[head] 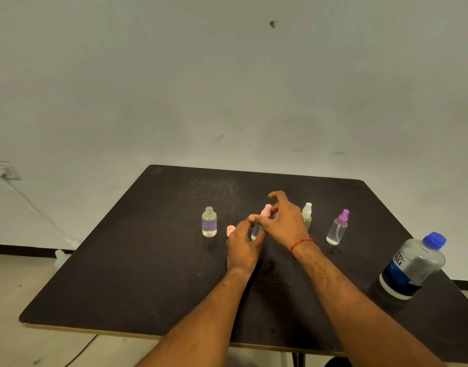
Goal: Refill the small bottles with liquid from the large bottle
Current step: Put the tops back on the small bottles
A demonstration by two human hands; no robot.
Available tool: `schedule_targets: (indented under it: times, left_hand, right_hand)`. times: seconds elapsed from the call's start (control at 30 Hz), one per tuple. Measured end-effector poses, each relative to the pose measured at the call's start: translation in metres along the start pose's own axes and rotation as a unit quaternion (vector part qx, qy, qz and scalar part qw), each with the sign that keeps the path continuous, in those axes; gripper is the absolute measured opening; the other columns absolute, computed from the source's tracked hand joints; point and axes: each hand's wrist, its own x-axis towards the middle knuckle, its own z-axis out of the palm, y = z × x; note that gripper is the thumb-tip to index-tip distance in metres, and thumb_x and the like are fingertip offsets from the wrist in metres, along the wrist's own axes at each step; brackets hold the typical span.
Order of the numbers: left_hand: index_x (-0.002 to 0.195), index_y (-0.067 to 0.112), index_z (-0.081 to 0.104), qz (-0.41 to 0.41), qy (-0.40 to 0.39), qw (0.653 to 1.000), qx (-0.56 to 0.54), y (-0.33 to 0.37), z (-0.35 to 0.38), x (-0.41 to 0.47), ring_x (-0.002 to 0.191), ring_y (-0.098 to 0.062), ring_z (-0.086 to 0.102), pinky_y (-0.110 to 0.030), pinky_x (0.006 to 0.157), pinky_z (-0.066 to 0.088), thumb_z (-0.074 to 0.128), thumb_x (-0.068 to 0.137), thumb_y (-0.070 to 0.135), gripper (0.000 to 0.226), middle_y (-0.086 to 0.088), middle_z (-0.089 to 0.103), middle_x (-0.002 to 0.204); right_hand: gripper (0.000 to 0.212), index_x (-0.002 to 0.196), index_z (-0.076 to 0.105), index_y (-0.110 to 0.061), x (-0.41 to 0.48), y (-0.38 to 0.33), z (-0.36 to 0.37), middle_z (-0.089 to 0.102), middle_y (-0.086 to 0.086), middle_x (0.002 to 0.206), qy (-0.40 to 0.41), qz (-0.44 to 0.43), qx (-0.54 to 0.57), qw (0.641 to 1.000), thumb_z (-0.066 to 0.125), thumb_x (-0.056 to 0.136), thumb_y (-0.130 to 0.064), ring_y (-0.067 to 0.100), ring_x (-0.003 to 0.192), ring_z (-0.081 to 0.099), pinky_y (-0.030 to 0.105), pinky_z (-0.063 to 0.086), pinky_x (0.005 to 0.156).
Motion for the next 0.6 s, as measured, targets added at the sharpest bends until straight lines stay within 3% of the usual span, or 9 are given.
schedule_targets:
  times: [0.1, 0.23, 0.33, 0.37, 0.43, 0.53, 0.6]
  left_hand:
    - [0.123, 0.025, 0.068, 0.009, -0.001, 1.000, -0.013, 0.000, 0.000, 0.001, 0.101, 0.000, 0.065, -0.006, 0.089, 0.041, 0.072, 0.092, 0.029, 0.031, 0.013, 0.070, 0.109]
    - [0.123, 0.029, 0.067, 0.015, 0.000, 1.000, -0.025, -0.005, 0.002, 0.003, 0.104, 0.003, 0.064, -0.023, 0.099, 0.051, 0.073, 0.091, 0.027, 0.033, 0.018, 0.069, 0.111]
    - [0.113, 0.036, 0.068, 0.020, 0.006, 1.000, -0.024, -0.005, 0.003, 0.001, 0.097, 0.002, 0.065, -0.015, 0.112, 0.027, 0.073, 0.092, 0.031, 0.022, 0.022, 0.070, 0.098]
    - [0.111, 0.033, 0.069, 0.012, 0.004, 1.000, -0.018, -0.004, 0.002, 0.000, 0.091, -0.001, 0.066, -0.007, 0.108, 0.025, 0.072, 0.092, 0.029, 0.019, 0.018, 0.071, 0.094]
    - [0.114, 0.025, 0.069, 0.000, 0.000, 1.000, -0.013, -0.003, 0.001, 0.000, 0.087, -0.005, 0.066, -0.003, 0.095, 0.035, 0.072, 0.093, 0.027, 0.021, 0.012, 0.071, 0.094]
    - [0.121, 0.024, 0.068, 0.008, -0.005, 0.999, -0.030, -0.003, 0.001, 0.001, 0.098, -0.002, 0.067, -0.009, 0.089, 0.047, 0.073, 0.092, 0.027, 0.030, 0.013, 0.071, 0.105]
    - [0.123, 0.024, 0.068, 0.009, -0.007, 0.999, -0.030, -0.004, 0.001, 0.002, 0.101, -0.001, 0.066, -0.008, 0.087, 0.047, 0.073, 0.091, 0.025, 0.032, 0.014, 0.070, 0.108]
  right_hand:
    - [0.059, 0.134, 0.045, -0.023, -0.002, 0.002, 0.003, 0.067, -0.003, 0.109, 0.002, -0.020, 0.062, 0.998, 0.076, 0.083, -0.021, 0.012, 0.100, 0.062, 0.030, 0.055, 0.089]
    - [0.048, 0.125, 0.053, -0.022, -0.005, 0.003, 0.006, 0.068, -0.004, 0.091, 0.030, -0.002, 0.080, 0.996, 0.075, 0.083, -0.011, 0.008, 0.087, 0.063, 0.035, 0.057, 0.087]
    - [0.052, 0.120, 0.054, -0.021, -0.006, 0.002, 0.007, 0.065, -0.003, 0.082, 0.050, 0.011, 0.060, 0.997, 0.082, 0.077, -0.028, 0.007, 0.077, 0.063, 0.027, 0.058, 0.075]
    - [0.057, 0.121, 0.053, -0.021, -0.007, 0.001, 0.008, 0.065, -0.003, 0.084, 0.047, 0.014, 0.050, 0.998, 0.082, 0.075, -0.035, 0.008, 0.077, 0.063, 0.024, 0.057, 0.073]
    - [0.064, 0.126, 0.049, -0.022, -0.007, 0.002, 0.008, 0.064, -0.003, 0.096, 0.039, 0.015, 0.050, 0.998, 0.081, 0.074, -0.043, 0.011, 0.087, 0.062, 0.023, 0.054, 0.076]
    - [0.055, 0.130, 0.048, -0.024, -0.010, 0.007, 0.009, 0.064, -0.004, 0.109, 0.044, -0.010, 0.103, 0.994, 0.076, 0.083, -0.027, 0.011, 0.099, 0.062, 0.028, 0.055, 0.087]
    - [0.046, 0.127, 0.052, -0.026, -0.011, 0.010, 0.010, 0.067, -0.006, 0.102, 0.048, -0.017, 0.135, 0.990, 0.071, 0.087, -0.014, 0.010, 0.097, 0.064, 0.029, 0.057, 0.085]
